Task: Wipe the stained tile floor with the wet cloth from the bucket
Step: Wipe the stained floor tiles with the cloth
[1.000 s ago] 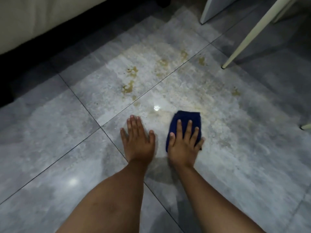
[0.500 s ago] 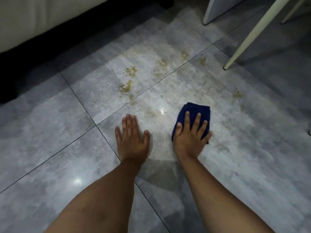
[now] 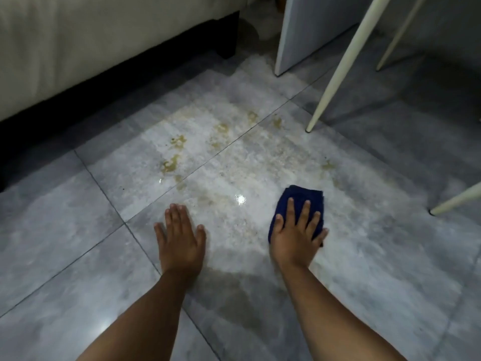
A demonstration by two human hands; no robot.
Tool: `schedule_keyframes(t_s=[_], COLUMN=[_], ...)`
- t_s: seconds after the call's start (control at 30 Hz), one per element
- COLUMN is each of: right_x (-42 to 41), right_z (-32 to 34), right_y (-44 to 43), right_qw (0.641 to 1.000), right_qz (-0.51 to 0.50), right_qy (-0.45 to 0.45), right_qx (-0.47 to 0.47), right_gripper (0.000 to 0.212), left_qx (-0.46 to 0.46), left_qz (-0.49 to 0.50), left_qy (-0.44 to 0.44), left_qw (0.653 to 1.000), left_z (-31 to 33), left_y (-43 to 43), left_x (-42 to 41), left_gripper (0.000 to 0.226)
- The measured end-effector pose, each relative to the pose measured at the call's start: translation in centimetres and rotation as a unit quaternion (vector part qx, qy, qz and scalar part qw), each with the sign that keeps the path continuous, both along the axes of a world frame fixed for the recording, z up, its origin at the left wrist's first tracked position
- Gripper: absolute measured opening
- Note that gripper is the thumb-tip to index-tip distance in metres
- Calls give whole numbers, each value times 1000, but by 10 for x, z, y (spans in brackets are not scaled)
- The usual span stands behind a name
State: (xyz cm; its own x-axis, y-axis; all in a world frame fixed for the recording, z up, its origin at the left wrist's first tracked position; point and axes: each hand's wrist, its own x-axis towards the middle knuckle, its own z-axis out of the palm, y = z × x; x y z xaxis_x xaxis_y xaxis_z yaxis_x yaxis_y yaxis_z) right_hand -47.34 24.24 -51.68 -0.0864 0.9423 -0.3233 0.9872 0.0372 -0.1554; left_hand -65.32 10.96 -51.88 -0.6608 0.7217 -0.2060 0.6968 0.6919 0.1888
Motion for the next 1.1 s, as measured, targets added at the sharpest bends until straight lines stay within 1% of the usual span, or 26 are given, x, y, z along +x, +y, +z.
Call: schedule_keyframes(t_s=[0.07,0.17,0.23,0.33,0.4,0.5,0.53,0.57,0.6,0.63,0.7,0.77,0.8,0.87,0.97,1.0,1.03,1.1], right_x=[7,33,52,70,75,76,79,86,92,97,93,75,64,44,32,37,46,68], right_z=[11,20,15,8,10,25,30,31,27,18,5,-2,-2,2,13,17,19,13], right_y=[41,87,75,38,50,116,138,156,166,164,142,123,121,133,186,208,225,235], right_qw=[999,998,997,996,997,990,987,987,989,992,993,992,994,997,993,992,994,996], right_qz=[27,-2,-29,-36,-6,103,120,119,95,51,-32,-72,-59,3,96,100,82,-13], right_qy=[14,21,25,22,12,22,26,24,22,22,16,17,19,30,40,41,43,44], right_qx=[11,54,74,74,72,98,103,109,114,110,110,98,88,70,61,61,62,74], right_gripper=[55,55,56,56,55,54,54,54,54,55,55,55,55,55,54,54,54,55], left_qx=[41,96,94,74,72,95,96,95,95,84,76,67,61,53,62,71,78,77], left_qz=[-32,-81,-114,-146,-148,-146,-144,-142,-142,-143,-140,-136,-136,-137,-135,-134,-137,-147], left_qy=[-5,-24,-13,1,7,0,-3,-2,2,4,8,7,8,12,16,20,25,25], left_qw=[999,992,989,987,986,985,985,985,985,986,987,988,989,989,989,988,987,986], left_z=[10,24,24,14,10,13,14,15,14,11,4,0,0,2,7,9,10,7], left_y=[22,79,107,133,145,165,169,171,170,164,148,141,142,144,147,150,155,160], left_x=[10,30,52,87,98,99,100,102,104,107,108,108,108,110,112,112,111,111], left_gripper=[66,69,65,64,65,67,68,68,69,69,69,70,70,70,69,69,69,69])
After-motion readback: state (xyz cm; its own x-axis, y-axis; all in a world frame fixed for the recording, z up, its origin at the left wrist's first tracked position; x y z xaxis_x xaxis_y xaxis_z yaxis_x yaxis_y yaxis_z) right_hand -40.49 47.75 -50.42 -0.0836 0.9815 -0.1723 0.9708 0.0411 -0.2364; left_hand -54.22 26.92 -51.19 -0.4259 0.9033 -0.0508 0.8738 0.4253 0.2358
